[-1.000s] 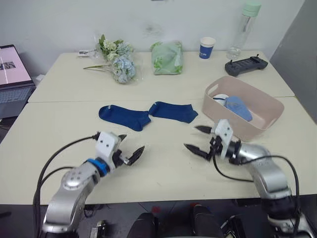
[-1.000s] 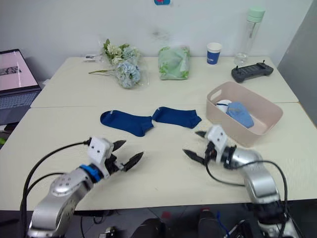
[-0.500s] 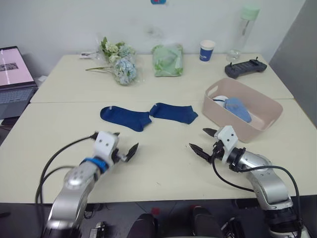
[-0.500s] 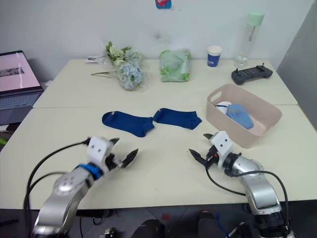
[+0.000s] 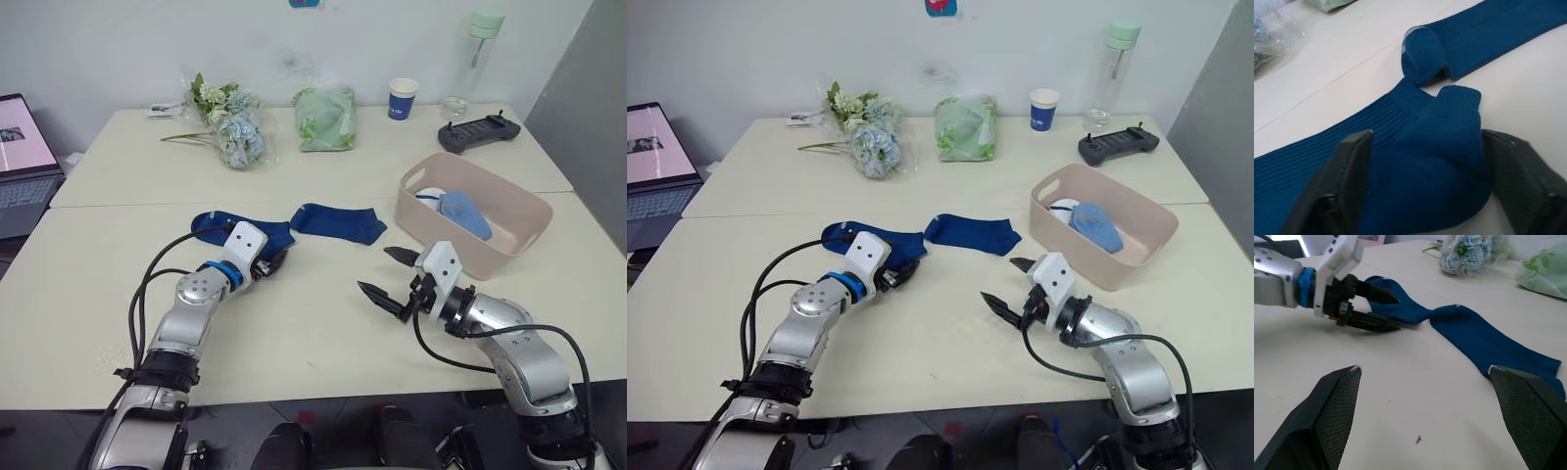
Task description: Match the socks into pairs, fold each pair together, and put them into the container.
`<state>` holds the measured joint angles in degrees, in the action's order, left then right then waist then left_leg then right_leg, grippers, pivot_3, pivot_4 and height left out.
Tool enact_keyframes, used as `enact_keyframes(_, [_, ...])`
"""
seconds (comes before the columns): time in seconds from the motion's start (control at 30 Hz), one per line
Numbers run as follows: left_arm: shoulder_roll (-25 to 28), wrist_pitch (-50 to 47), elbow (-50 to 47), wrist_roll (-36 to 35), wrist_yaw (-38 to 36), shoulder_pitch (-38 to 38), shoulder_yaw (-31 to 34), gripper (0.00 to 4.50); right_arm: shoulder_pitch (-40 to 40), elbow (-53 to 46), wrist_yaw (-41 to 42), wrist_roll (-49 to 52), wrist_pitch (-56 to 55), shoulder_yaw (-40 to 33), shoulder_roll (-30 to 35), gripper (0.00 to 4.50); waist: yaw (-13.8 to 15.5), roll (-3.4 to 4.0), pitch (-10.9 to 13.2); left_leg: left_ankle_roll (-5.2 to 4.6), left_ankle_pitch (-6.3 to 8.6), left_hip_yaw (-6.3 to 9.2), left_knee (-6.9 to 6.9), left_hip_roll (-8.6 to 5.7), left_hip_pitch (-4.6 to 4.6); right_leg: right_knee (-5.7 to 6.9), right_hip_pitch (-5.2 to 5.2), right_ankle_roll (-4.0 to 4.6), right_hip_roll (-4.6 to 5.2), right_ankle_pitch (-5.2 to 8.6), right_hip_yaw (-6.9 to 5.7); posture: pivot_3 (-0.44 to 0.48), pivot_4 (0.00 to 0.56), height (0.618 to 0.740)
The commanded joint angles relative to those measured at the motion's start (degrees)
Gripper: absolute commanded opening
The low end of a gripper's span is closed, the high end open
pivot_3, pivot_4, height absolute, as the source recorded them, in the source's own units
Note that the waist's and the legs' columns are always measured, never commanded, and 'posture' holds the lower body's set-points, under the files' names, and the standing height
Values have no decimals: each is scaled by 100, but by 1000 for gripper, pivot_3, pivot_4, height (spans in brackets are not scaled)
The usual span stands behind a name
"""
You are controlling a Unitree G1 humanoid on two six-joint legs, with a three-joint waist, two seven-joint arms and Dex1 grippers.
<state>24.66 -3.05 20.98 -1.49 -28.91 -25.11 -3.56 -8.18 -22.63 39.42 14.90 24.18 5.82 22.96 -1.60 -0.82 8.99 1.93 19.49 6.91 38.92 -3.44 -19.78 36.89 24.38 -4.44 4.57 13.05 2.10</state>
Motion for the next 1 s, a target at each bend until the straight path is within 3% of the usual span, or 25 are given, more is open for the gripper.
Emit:
enact_keyframes(0.03, [-15,155,-88,-48,-73,-32,86,2077,-25,-150,-16,87,-62,-101,94,4500,-1,0,0,0,0,0,0,0,0,1,0,0,0,0,1,0,150,740])
enact_keyframes(0.23, [-73,5,-304,-231,-48,129,259,145,-96,-32,-21,86,-118,-100,125,4500,-3,0,0,0,0,0,0,2,0,0,1,0,0,0,1,0,150,740])
enact_keyframes(0.27, [-69,-29,-363,-265,-56,161,286,37,-108,-20,-18,94,-115,-103,124,4500,-2,0,0,0,0,0,0,3,0,1,1,0,0,0,1,0,150,740])
enact_keyframes(0.4, [47,-328,-857,-391,-130,447,404,37,-149,18,-61,140,-85,-174,94,4500,-4,0,0,0,0,2,0,3,-1,0,1,0,0,0,0,0,150,740])
enact_keyframes(0.6, [466,-1681,-3252,-1282,-823,1694,463,37,-133,123,-84,175,-117,-342,170,4500,-12,1,1,0,1,2,-6,19,-1,-1,5,-1,1,1,5,0,150,740])
enact_keyframes(0.7, [512,-2299,-4040,-1786,-1068,1934,335,37,-137,183,-98,141,-155,-358,200,4500,30,-1,2,-4,1,5,-2,21,-2,-1,-2,-1,8,1,3,0,150,740])
enact_keyframes(0.8, [98,-3202,-4530,-2319,-1115,1710,-328,37,-210,300,-167,165,-135,-466,187,4500,61,-1,2,-5,1,8,1,15,1,-4,-11,-2,13,2,0,0,150,740])
enact_keyframes(1.0, [-1001,-3610,-3729,-2422,-790,1029,-856,37,-382,543,-284,134,-115,-723,307,4500,85,-3,1,-5,1,0,2,-3,2,-4,-11,-2,5,1,1,0,150,740])
